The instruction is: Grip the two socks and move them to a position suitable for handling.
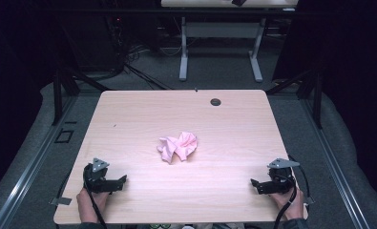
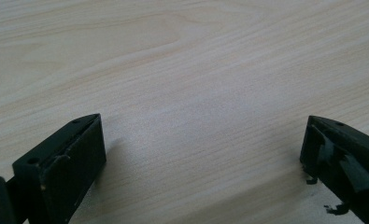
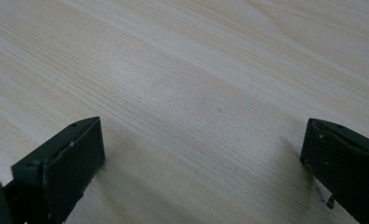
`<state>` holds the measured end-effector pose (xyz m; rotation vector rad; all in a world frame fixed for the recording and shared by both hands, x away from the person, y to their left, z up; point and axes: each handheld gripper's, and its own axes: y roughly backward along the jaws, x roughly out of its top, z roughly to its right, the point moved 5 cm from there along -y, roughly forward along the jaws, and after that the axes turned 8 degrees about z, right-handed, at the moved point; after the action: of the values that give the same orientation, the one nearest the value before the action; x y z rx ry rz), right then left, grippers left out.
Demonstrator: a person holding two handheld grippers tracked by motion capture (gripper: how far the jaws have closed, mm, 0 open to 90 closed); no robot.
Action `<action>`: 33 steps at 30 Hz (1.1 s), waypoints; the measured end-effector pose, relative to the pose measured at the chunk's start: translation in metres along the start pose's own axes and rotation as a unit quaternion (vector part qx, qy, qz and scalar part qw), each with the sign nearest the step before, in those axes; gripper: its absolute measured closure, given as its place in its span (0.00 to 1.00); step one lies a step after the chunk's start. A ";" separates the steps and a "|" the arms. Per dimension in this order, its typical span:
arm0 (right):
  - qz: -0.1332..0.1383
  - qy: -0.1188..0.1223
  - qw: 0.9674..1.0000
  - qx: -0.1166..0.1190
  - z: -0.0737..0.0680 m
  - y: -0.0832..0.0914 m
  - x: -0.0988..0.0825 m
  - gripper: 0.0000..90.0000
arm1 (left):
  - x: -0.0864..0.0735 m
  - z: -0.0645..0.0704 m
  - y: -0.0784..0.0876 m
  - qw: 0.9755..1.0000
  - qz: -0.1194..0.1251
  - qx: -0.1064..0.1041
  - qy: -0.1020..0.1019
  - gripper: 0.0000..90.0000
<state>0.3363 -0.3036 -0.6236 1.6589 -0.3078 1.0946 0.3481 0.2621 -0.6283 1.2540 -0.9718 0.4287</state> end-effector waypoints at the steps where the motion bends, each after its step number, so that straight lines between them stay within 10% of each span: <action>1: 0.003 -0.002 1.000 0.000 0.000 -0.001 0.000 0.00 | 0.000 0.000 0.000 1.000 -0.001 0.001 -0.001 0.00; 17: 0.009 0.007 1.000 0.017 -0.009 0.005 0.032 0.00 | 0.000 0.000 0.000 1.000 -0.001 0.001 0.000 0.00; 33: 0.001 0.098 0.991 0.094 -0.071 -0.033 0.113 0.00 | 0.000 0.000 0.000 1.000 -0.001 0.001 -0.001 0.00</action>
<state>0.3845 -0.1937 -0.5559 1.6982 -0.0804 1.3088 0.3476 0.2621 -0.6282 1.2575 -0.9706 0.4272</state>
